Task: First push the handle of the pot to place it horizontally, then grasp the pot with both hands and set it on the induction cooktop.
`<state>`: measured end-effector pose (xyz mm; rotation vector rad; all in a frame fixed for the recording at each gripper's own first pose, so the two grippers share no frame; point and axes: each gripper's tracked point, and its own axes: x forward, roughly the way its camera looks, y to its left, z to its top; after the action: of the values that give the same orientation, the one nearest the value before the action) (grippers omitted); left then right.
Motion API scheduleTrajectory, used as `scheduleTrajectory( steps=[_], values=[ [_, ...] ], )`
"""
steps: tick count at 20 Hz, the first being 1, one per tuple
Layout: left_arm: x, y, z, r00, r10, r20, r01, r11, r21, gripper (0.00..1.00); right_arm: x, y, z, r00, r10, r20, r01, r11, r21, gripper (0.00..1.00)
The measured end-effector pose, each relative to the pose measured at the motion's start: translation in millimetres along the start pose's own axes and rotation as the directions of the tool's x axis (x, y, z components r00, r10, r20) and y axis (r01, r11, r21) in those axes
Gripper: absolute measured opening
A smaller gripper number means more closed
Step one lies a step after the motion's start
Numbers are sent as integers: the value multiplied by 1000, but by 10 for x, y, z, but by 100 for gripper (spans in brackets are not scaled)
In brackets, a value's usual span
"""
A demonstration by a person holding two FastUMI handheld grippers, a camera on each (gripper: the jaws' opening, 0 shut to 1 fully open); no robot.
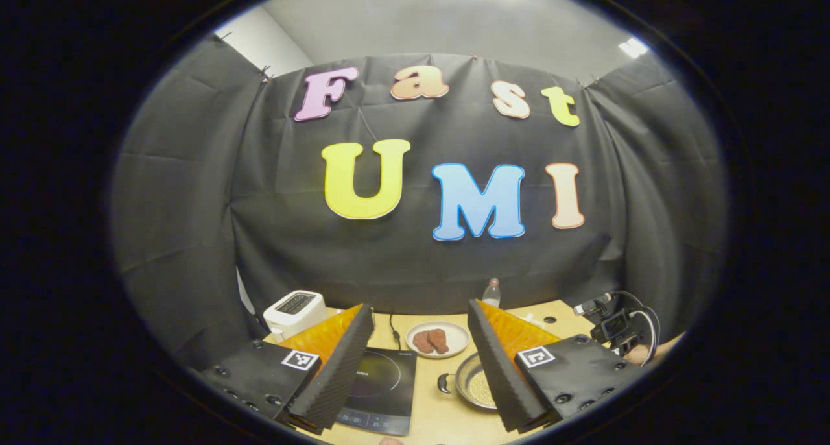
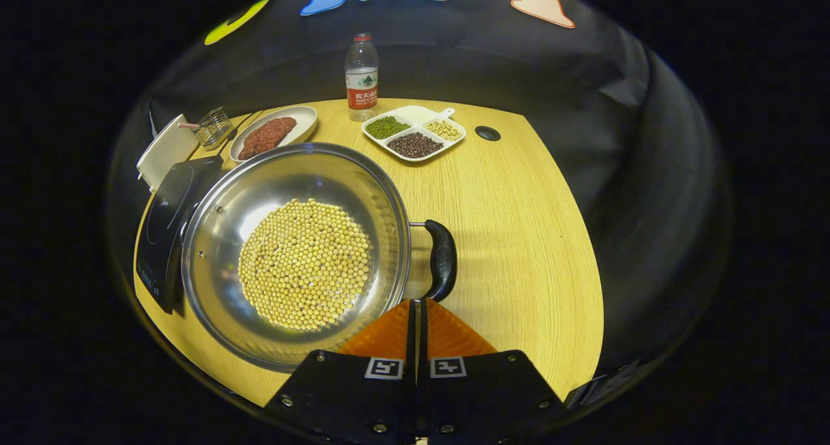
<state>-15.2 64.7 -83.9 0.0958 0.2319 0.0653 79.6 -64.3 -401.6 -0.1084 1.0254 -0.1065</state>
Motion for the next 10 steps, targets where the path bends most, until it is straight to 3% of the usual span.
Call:
scheduleTrajectory(
  steps=[7,8,10],
  values=[
    [76,20,-80,999,-39,-4,39,999,-26,92,-167,-88,-22,999,-31,32,30,999,42,1],
    [100,6,-94,999,-53,-4,52,998,-33,99,-270,-89,-1,998,-26,59,22,998,62,1],
    [147,-34,-128,997,-82,8,82,996,-42,99,-525,-91,53,990,-23,137,9,995,100,1]
  ],
)
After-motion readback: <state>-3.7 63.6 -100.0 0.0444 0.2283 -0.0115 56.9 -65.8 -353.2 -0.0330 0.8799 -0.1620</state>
